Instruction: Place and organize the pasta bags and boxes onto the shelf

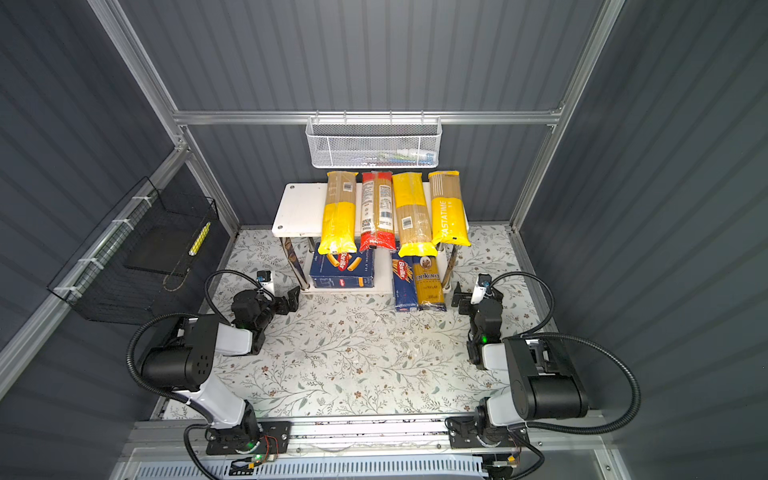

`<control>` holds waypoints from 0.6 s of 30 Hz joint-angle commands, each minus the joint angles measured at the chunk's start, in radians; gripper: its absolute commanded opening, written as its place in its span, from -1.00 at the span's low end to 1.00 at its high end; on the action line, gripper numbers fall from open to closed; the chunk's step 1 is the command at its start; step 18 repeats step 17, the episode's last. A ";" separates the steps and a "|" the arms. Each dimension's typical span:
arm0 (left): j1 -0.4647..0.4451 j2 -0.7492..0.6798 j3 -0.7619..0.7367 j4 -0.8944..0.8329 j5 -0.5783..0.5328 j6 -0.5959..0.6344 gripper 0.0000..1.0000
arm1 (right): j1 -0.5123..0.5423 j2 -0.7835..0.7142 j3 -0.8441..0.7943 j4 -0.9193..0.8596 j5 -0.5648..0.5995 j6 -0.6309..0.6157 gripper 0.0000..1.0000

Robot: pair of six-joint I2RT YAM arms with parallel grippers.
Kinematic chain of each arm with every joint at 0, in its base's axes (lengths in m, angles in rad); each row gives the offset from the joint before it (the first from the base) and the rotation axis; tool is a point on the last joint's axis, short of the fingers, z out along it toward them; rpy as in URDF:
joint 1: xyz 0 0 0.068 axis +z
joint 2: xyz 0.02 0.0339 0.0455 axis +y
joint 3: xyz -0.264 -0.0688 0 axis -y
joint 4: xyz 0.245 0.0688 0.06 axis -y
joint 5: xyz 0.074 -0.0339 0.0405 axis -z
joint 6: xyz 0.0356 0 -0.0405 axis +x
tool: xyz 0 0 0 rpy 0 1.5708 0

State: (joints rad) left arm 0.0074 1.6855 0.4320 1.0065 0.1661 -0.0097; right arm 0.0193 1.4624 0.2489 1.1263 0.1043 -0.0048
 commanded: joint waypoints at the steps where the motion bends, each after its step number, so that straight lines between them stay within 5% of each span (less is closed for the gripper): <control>1: 0.003 0.024 0.016 -0.064 -0.071 0.032 0.99 | -0.004 -0.002 0.006 -0.013 -0.002 -0.010 0.98; 18: -0.003 0.029 0.023 -0.063 -0.083 0.038 0.99 | -0.010 0.007 0.026 -0.036 0.044 0.015 0.98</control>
